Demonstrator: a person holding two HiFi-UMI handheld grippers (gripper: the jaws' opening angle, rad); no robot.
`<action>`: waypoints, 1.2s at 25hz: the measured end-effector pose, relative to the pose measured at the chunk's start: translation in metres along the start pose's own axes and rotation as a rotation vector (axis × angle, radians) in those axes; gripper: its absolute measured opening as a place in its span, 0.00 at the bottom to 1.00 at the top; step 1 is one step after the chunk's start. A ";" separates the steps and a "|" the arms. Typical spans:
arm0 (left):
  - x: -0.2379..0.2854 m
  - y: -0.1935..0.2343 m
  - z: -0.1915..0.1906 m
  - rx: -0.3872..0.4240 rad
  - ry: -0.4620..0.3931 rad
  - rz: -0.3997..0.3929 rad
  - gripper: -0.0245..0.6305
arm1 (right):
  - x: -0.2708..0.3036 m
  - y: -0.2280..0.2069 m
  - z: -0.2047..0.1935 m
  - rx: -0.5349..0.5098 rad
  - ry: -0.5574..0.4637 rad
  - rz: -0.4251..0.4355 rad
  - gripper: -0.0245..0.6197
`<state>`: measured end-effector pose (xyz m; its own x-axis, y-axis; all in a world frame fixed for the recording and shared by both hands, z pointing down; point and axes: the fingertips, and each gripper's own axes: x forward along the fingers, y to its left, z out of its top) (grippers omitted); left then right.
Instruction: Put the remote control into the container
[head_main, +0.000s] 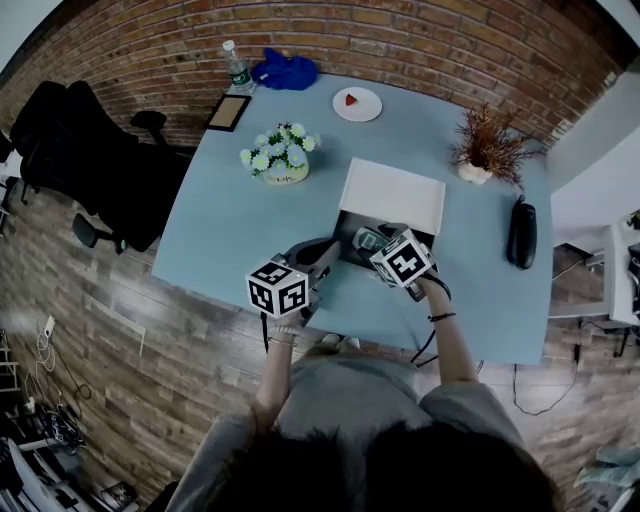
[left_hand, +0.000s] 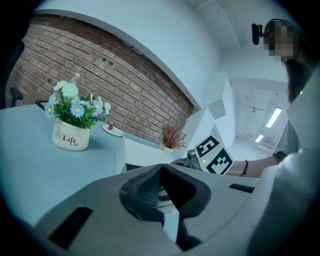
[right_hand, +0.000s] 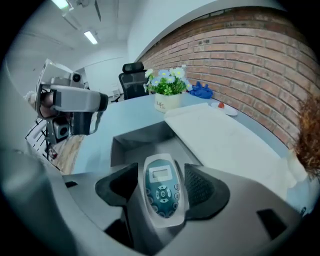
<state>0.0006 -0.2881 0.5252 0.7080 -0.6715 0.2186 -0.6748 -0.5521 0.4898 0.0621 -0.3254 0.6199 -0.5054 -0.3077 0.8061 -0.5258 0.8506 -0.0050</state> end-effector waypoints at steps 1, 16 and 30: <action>0.000 -0.001 0.002 0.007 -0.011 -0.001 0.04 | -0.004 0.001 0.004 0.017 -0.027 0.002 0.49; 0.000 -0.028 0.013 0.079 -0.039 -0.072 0.04 | -0.068 0.016 0.038 0.223 -0.339 -0.053 0.18; -0.026 -0.049 0.013 0.145 -0.054 -0.130 0.04 | -0.117 0.047 0.061 0.267 -0.564 -0.150 0.04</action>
<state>0.0127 -0.2498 0.4842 0.7815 -0.6134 0.1139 -0.6042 -0.6987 0.3832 0.0555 -0.2755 0.4892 -0.6574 -0.6538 0.3747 -0.7341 0.6678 -0.1227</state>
